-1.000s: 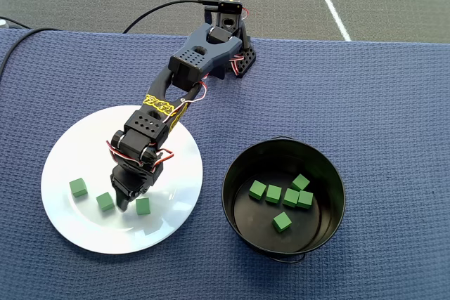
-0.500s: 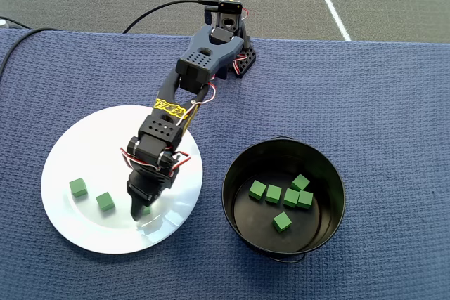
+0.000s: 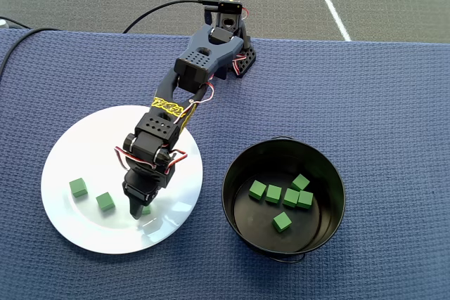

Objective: Pick up the items on the white plate and put them in the black container.

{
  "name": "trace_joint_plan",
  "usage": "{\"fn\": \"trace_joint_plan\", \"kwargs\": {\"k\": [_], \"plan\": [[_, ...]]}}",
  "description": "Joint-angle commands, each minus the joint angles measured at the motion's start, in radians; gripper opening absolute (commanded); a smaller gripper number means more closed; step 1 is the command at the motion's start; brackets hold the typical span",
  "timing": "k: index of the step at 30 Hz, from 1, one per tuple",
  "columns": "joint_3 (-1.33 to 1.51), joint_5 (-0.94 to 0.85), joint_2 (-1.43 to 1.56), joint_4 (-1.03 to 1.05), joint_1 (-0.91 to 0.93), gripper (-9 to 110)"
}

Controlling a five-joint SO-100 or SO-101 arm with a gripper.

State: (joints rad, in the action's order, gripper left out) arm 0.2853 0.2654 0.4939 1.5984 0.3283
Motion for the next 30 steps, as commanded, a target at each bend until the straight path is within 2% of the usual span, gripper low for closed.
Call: {"fn": "trace_joint_plan", "kwargs": {"k": [1, 24, 30], "plan": [[-0.002, -0.014, 0.066, -0.015, 0.003, 16], [0.018, -0.025, 0.078, 0.002, 0.028, 0], [0.316, -0.078, 0.479, -0.098, 0.037, 0]]}}
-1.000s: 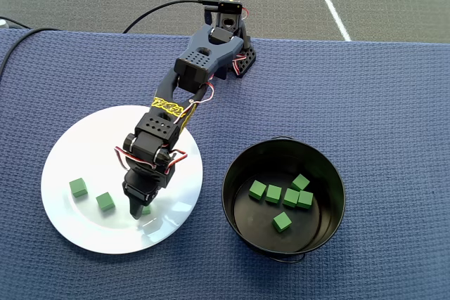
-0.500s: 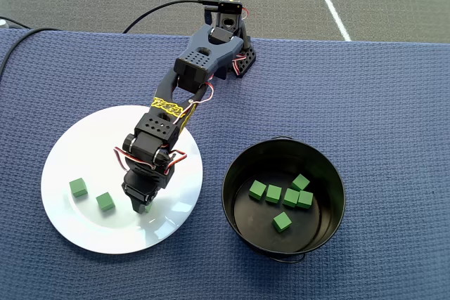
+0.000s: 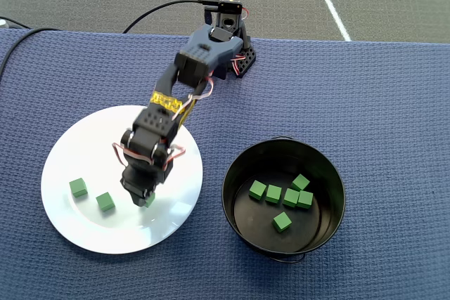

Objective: Pick up the items on the white plate and put them in the black container.

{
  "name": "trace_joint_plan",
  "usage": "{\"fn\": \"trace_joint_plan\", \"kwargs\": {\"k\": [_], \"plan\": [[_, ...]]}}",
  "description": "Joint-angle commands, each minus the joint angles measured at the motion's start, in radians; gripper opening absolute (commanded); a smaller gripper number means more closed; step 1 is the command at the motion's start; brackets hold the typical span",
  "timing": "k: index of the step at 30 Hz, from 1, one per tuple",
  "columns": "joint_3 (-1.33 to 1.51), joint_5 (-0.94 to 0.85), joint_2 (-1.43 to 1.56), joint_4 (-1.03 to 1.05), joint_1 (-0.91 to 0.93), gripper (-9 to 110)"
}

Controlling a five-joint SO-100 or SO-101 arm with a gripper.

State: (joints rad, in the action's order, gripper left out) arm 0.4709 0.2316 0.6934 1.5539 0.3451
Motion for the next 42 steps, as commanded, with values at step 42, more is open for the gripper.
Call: {"fn": "trace_joint_plan", "kwargs": {"k": [42], "plan": [[0.206, -0.258, 0.887, -0.048, 0.233, 32]]}}
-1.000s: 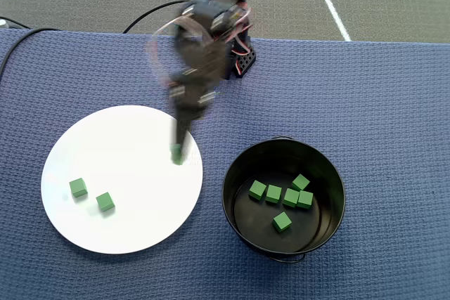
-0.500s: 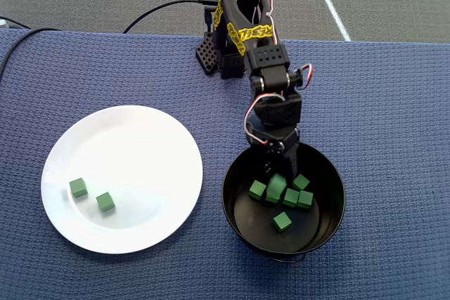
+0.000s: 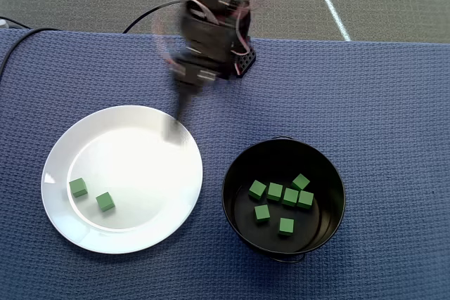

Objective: Pick up the items on the white plate and put them in the black container.

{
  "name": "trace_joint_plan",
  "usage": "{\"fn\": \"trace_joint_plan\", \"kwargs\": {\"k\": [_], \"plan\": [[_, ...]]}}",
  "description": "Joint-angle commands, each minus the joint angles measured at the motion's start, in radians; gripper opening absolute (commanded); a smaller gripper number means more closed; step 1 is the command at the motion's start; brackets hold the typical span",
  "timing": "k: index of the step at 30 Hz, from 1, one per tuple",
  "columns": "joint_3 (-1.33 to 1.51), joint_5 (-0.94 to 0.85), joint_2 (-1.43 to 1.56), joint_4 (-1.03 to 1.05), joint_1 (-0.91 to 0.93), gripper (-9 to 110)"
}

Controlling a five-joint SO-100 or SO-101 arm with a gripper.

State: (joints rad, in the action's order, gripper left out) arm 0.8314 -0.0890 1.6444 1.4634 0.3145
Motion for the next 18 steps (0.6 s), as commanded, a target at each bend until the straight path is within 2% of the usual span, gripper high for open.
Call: {"fn": "trace_joint_plan", "kwargs": {"k": [1, 4, 7, 14, 18], "plan": [[-0.172, 0.084, -0.121, 0.049, 0.322, 32], [-0.225, 0.140, -0.330, 0.083, 0.428, 33], [-0.273, 0.204, -0.543, 0.109, 0.456, 33], [-0.374, 0.328, -0.793, 0.121, 0.334, 32], [-0.529, 0.371, -0.894, 0.218, 0.236, 32]]}}
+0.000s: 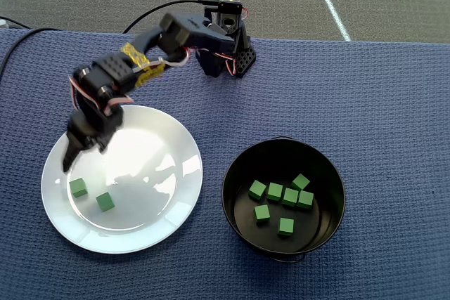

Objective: Pick up the items on the white plate and put them in the black container.

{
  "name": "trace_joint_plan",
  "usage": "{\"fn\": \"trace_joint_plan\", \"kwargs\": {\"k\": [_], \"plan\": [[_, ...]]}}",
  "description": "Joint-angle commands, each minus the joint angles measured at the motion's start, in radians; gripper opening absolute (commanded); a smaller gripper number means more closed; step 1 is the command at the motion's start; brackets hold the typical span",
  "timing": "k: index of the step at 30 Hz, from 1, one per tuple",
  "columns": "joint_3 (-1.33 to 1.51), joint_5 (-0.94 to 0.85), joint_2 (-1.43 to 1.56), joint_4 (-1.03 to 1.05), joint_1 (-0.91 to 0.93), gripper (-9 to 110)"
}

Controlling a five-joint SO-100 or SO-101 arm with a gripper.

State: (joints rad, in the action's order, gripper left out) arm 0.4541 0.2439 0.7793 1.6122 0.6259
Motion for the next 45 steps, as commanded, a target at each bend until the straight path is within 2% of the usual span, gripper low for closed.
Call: {"fn": "trace_joint_plan", "kwargs": {"k": [1, 10, 20, 38, 45], "plan": [[-0.199, 0.051, -0.063, 0.103, -0.094, 32], [-0.396, 0.080, -0.215, 0.192, -0.156, 33], [-0.397, 0.021, -0.347, 0.104, -0.064, 41], [-0.368, 0.021, -0.403, 0.052, -0.130, 32], [-0.345, 0.029, -0.408, 0.038, -0.152, 25]]}}
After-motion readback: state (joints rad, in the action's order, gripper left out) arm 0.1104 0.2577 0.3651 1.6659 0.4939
